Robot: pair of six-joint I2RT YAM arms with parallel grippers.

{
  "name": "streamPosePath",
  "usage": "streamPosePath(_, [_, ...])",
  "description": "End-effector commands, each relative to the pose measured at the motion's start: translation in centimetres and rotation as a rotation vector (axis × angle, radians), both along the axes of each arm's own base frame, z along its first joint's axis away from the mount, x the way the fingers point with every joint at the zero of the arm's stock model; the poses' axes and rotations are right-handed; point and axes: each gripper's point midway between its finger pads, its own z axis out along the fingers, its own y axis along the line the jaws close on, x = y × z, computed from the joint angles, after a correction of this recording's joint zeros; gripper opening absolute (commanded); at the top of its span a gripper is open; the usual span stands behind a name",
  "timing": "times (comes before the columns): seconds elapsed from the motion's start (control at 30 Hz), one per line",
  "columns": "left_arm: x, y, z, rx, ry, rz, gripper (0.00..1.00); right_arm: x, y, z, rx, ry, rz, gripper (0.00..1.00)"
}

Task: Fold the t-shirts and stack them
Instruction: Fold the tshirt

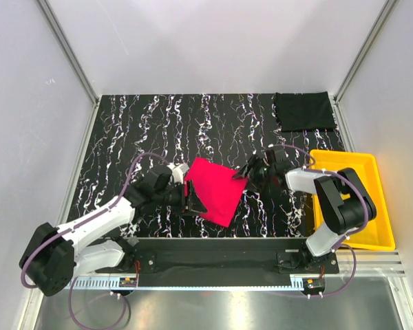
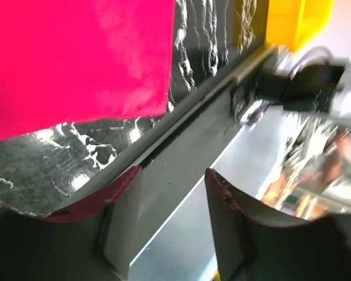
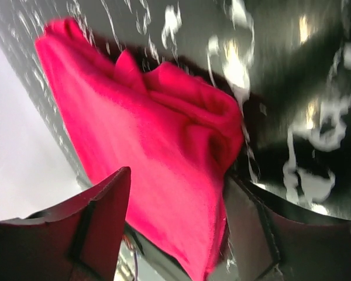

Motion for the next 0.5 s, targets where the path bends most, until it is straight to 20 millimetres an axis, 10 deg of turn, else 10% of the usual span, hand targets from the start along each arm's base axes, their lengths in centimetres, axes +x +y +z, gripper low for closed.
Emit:
streamPosePath(0.0, [2.7, -0.4, 1.7, -0.13, 0.017, 0.212, 0.55, 3.0, -0.4, 0.7, -0.087, -0.047, -0.03, 0.71])
streamPosePath(0.17, [3.6, -1.6, 0.2, -0.297, 0.163, 0.452, 0.62, 1.4, -3.7, 0.9, -0.23, 0.02, -0.072, 1.0])
streamPosePath(0.47, [2.5, -4.7, -1.1, -0.313, 0.322, 0.696, 0.58, -0.4, -7.1, 3.7, -0.287, -0.054, -0.027, 1.0])
